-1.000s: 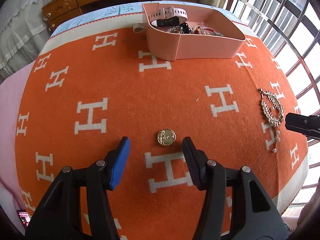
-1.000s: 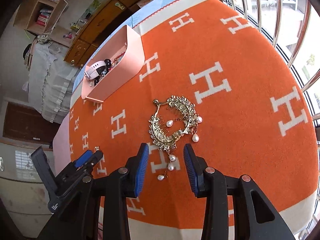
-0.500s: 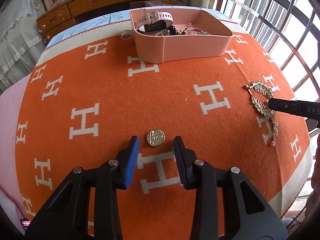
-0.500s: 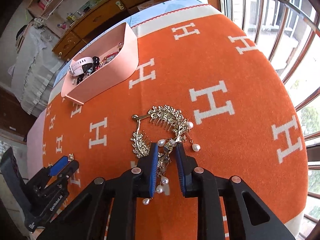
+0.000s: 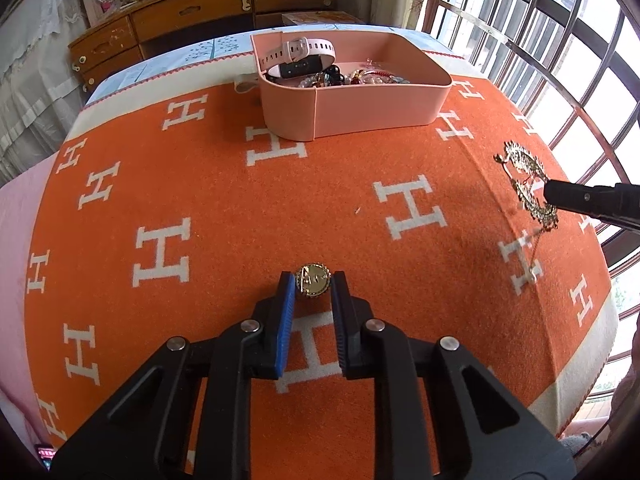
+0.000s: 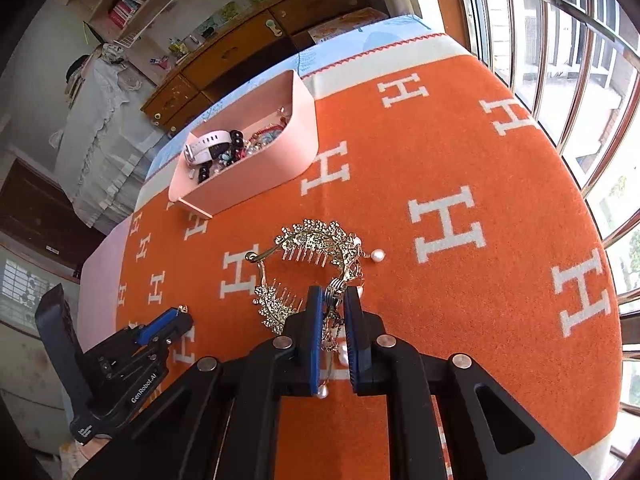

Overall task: Organize jewelry
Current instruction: 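Grasp the gold coin pendant with the left tool while the right tool grasps the pearl hair comb, then carry the coin and hair comb over the pink box and open both tools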

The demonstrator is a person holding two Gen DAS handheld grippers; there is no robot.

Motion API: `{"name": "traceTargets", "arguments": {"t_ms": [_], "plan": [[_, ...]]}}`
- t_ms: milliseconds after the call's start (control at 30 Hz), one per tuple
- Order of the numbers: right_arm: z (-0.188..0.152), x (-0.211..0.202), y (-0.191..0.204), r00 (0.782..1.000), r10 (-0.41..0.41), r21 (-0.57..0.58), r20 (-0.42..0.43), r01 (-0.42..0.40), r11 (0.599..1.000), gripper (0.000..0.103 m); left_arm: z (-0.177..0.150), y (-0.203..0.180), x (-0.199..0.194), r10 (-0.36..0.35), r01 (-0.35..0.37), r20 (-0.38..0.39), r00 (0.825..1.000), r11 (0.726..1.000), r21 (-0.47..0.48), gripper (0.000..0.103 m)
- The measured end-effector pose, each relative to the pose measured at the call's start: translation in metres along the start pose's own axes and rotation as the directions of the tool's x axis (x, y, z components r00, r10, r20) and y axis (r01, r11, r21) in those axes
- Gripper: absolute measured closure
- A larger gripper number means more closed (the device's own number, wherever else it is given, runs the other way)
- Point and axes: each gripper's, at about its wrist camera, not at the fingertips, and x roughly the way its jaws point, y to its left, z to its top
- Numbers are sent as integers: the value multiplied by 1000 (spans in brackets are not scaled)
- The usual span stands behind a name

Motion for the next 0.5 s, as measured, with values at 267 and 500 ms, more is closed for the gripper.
{"name": "traceTargets", "arguments": {"t_ms": [267,500], "plan": [[38,-50,34,992,56,-61,112,-49,997,93,47,-13,-52,2,-7,99,995,999,48,87],[91,-86,80,969,93,-122,228,-66,990,93,118,-24,-91,36,-55,219,975,995,81,87]]}}
